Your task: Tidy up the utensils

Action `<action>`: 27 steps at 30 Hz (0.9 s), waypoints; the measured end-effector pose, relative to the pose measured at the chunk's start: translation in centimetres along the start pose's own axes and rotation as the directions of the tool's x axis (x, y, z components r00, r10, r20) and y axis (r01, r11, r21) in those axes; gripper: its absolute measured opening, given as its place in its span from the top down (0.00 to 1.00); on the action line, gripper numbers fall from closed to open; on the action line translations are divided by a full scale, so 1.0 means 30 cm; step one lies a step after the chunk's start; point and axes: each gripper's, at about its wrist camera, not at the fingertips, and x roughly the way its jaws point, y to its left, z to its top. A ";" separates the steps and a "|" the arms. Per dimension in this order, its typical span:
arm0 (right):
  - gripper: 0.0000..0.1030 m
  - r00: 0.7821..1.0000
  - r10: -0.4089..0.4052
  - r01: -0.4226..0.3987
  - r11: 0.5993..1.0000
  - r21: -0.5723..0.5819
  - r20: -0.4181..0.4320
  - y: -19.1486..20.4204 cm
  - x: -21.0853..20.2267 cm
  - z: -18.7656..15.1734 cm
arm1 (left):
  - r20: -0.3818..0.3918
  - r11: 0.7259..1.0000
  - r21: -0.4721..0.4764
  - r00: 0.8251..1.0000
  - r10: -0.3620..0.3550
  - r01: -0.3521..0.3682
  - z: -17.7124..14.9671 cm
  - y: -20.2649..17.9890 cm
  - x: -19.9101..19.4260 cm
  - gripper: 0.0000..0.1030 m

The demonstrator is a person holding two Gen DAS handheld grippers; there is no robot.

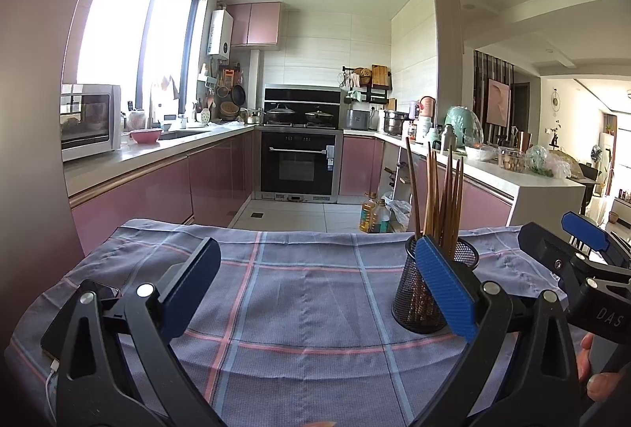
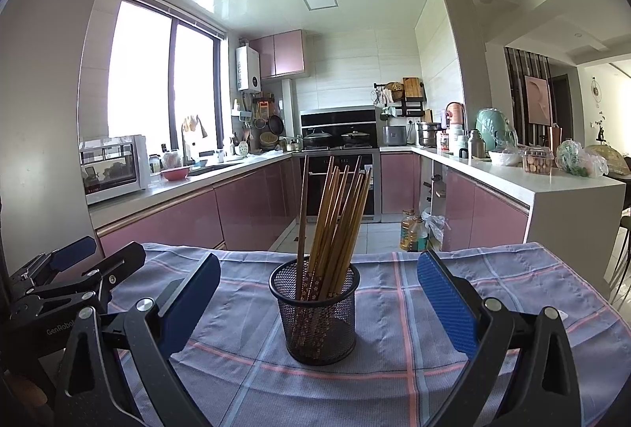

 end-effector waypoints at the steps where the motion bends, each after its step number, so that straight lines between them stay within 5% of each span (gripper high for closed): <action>1: 0.06 1.000 0.000 0.000 1.000 0.000 0.001 -0.001 -0.001 -0.001 | 0.000 1.000 0.000 1.000 -0.001 0.001 0.000 -0.002 0.002 0.05; 27: 0.06 1.000 -0.006 0.005 1.000 0.004 0.006 -0.006 -0.002 -0.002 | 0.001 1.000 0.000 1.000 -0.007 0.007 -0.008 -0.021 0.003 0.05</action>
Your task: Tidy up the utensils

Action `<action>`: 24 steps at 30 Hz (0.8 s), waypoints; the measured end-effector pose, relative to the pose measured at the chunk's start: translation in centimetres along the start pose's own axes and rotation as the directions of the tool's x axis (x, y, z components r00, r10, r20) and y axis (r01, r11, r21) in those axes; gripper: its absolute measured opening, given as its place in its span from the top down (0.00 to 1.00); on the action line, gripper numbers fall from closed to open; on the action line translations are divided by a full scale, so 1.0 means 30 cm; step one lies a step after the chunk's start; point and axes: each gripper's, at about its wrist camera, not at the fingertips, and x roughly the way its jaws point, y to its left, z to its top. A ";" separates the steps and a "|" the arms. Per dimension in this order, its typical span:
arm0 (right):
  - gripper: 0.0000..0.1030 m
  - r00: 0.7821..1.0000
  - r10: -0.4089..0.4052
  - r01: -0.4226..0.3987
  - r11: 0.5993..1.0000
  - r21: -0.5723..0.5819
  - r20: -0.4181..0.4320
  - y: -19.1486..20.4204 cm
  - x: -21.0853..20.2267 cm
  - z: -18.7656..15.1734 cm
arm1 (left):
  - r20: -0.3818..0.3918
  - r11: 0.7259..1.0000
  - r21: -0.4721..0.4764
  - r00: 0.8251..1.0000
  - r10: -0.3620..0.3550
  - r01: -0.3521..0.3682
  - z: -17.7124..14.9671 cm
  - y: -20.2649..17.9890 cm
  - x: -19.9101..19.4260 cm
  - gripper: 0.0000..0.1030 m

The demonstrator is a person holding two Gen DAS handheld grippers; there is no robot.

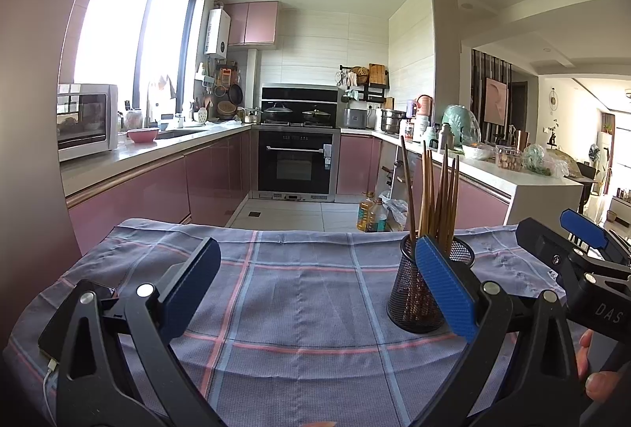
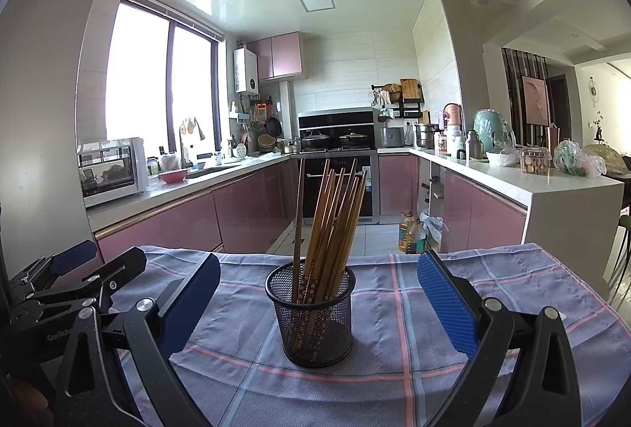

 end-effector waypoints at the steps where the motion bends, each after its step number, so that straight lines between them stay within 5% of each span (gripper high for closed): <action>1: 0.06 1.000 0.000 0.000 1.000 0.001 -0.001 0.000 0.000 0.001 | 0.000 1.000 0.001 1.000 0.000 0.000 0.000 -0.001 0.001 0.05; 24: 0.06 1.000 0.004 -0.004 1.000 0.001 -0.001 0.001 0.001 0.008 | -0.004 1.000 0.002 1.000 -0.003 0.003 -0.003 -0.006 0.004 0.05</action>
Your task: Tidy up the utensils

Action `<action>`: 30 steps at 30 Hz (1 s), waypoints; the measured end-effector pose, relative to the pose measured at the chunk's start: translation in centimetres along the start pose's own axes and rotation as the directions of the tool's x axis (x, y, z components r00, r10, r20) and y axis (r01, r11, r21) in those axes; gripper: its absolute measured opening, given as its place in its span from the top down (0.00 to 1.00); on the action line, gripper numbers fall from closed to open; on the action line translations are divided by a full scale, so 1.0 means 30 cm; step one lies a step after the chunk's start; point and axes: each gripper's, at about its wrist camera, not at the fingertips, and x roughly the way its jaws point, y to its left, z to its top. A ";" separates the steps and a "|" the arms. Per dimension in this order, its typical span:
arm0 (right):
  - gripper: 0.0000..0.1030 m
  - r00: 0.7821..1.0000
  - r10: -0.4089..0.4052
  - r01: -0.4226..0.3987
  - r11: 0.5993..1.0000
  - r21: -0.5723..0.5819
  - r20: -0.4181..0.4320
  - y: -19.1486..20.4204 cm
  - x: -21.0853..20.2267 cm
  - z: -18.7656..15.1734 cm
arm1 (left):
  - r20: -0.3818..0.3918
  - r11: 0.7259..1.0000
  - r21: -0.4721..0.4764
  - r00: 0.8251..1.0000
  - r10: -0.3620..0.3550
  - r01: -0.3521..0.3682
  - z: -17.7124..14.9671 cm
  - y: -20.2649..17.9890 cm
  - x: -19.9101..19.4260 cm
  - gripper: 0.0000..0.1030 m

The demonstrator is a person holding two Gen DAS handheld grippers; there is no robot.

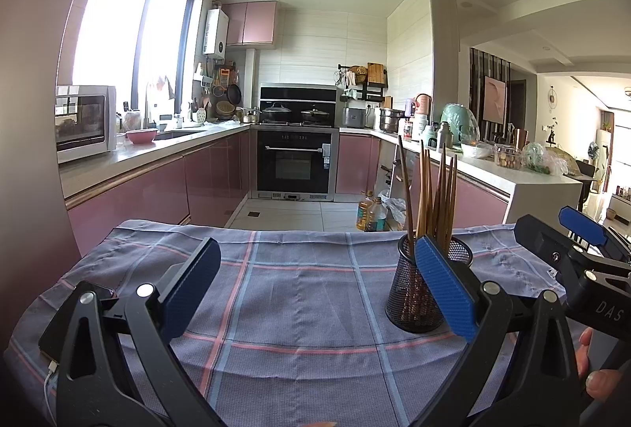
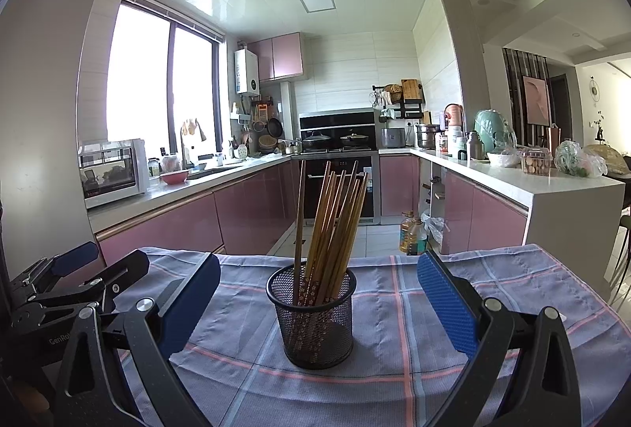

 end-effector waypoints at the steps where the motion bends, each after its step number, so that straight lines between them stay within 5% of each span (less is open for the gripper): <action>1: 0.06 1.000 0.001 -0.001 1.000 0.000 0.000 0.000 0.000 0.001 | 0.001 1.000 0.000 1.000 0.001 -0.001 0.002 0.003 -0.001 0.05; 30: 0.06 1.000 0.002 -0.002 1.000 0.000 -0.005 0.004 0.004 0.003 | -0.006 1.000 -0.001 1.000 -0.002 0.002 -0.008 -0.006 0.005 0.05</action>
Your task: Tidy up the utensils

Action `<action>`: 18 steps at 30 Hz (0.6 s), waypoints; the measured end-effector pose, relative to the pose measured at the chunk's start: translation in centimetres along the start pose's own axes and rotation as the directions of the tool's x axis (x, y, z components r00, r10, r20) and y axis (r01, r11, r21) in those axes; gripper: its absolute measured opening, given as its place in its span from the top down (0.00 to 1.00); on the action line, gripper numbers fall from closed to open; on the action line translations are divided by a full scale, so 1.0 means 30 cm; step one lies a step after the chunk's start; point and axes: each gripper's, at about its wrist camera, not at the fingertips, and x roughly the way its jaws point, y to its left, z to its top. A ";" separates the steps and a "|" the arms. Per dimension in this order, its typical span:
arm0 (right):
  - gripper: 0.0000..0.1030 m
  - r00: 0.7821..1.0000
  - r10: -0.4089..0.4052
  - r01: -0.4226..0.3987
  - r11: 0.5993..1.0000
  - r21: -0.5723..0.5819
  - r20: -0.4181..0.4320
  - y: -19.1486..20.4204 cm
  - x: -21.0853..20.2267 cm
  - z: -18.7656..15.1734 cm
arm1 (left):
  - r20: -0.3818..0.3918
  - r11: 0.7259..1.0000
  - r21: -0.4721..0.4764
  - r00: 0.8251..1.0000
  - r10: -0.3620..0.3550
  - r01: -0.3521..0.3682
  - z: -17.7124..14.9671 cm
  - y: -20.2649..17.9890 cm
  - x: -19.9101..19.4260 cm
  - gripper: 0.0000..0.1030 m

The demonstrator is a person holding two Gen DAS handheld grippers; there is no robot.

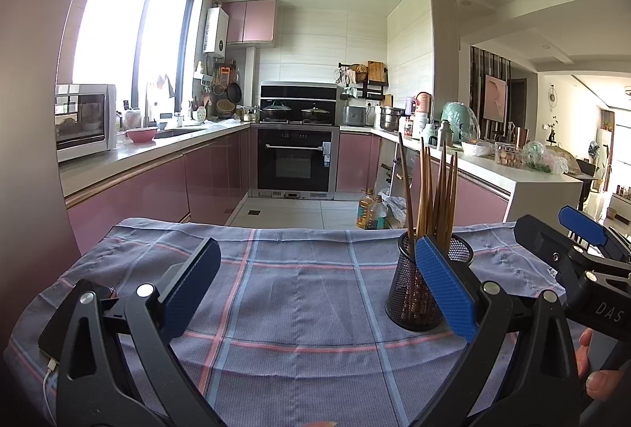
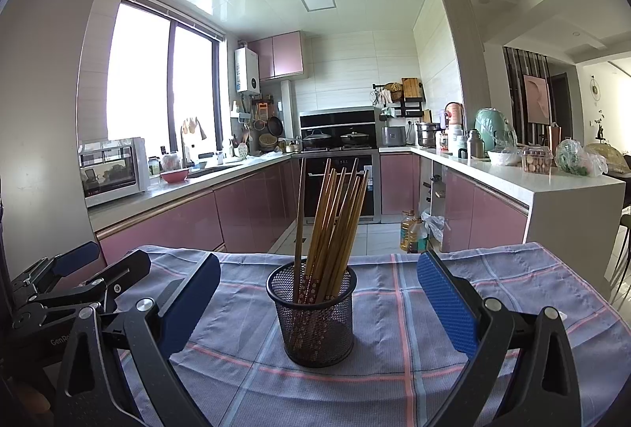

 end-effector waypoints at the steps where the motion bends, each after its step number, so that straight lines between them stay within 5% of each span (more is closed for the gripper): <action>1: 0.06 1.000 -0.002 0.002 1.000 0.000 0.000 0.000 0.000 0.000 | 0.000 1.000 0.001 1.000 0.001 -0.001 0.001 0.001 0.000 0.05; 18: 0.06 1.000 0.006 -0.006 1.000 -0.001 -0.002 0.003 0.001 -0.009 | 0.000 1.000 0.001 1.000 0.002 -0.002 -0.003 0.002 0.000 0.05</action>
